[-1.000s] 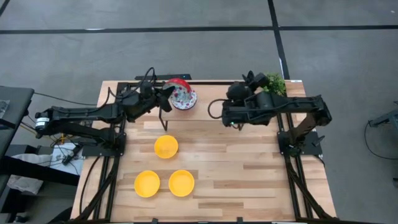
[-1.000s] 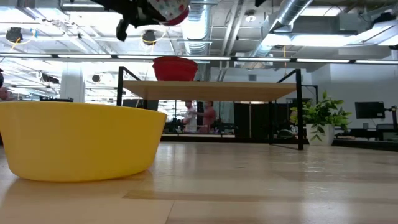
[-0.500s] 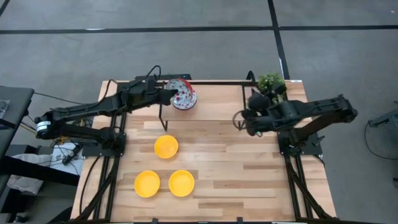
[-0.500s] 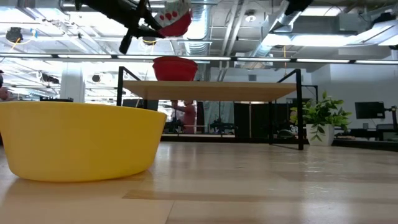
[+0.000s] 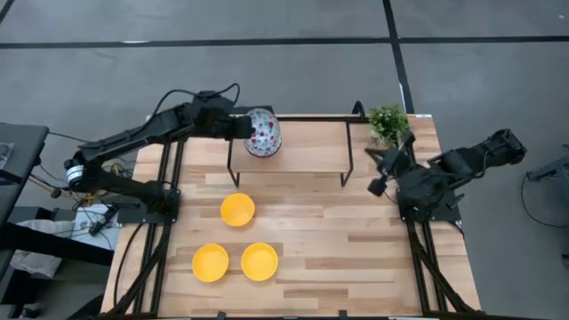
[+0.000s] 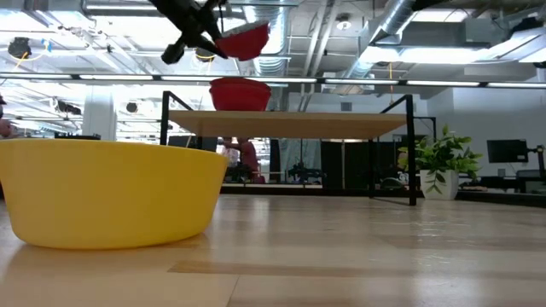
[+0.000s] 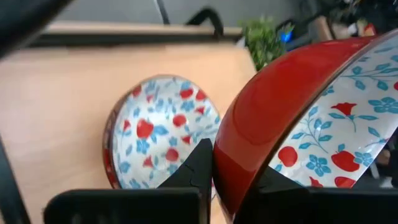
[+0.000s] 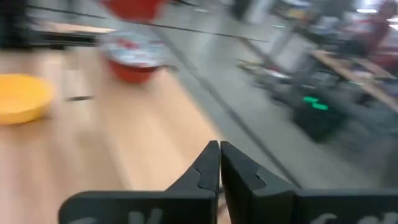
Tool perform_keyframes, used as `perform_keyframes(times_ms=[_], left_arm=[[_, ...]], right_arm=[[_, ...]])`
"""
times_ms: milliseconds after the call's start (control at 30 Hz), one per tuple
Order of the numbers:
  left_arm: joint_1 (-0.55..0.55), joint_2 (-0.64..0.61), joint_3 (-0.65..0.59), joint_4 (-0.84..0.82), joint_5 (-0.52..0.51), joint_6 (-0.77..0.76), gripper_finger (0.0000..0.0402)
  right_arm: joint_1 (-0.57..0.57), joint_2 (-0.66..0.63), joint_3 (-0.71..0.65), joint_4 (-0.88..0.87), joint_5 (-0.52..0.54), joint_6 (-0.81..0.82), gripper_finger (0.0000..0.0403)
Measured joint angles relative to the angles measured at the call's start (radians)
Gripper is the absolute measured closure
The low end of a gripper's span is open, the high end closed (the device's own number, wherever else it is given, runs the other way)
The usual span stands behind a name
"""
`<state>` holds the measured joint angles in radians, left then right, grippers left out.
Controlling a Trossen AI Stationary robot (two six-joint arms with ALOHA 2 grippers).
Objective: Pick & Place Mini bowls
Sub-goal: Stack the red bowl on the red bowl on the shelf
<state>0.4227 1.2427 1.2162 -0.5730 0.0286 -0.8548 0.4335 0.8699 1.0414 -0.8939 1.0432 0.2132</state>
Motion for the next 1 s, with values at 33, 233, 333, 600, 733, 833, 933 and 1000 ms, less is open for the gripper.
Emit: perform_keyframes(times_ms=[33, 233, 333, 600, 733, 833, 933, 1000], left_arm=[[0.010, 0.013, 0.006, -0.003, 0.026, -0.010, 0.0381], [0.069, 0.062, 0.035, -0.126, 0.106, -0.019, 0.0381], [0.096, 0.062, 0.054, -0.166, 0.139, -0.028, 0.0381], [0.143, 0.062, 0.090, -0.211, 0.211, -0.096, 0.0381], [0.148, 0.067, 0.097, -0.214, 0.245, -0.133, 0.0381], [0.162, 0.089, 0.098, -0.240, 0.282, -0.149, 0.0381], [0.162, 0.124, 0.122, -0.261, 0.279, -0.142, 0.0381], [0.161, 0.141, 0.145, -0.263, 0.285, -0.139, 0.0381]], right_arm=[[0.006, -0.024, -0.026, 0.050, -0.048, -0.035, 0.0401], [-0.008, -0.151, -0.168, 0.298, -0.280, -0.136, 0.0394], [-0.033, -0.207, -0.228, 0.381, -0.389, -0.147, 0.0394], [-0.131, -0.308, -0.383, 0.635, -0.607, -0.240, 0.0402], [-0.197, -0.323, -0.449, 0.694, -0.728, -0.240, 0.0402], [-0.241, -0.320, -0.470, 0.726, -0.753, -0.239, 0.0402], [-0.272, -0.321, -0.474, 0.731, -0.747, -0.239, 0.0402], [-0.288, -0.321, -0.474, 0.730, -0.733, -0.239, 0.0402]])
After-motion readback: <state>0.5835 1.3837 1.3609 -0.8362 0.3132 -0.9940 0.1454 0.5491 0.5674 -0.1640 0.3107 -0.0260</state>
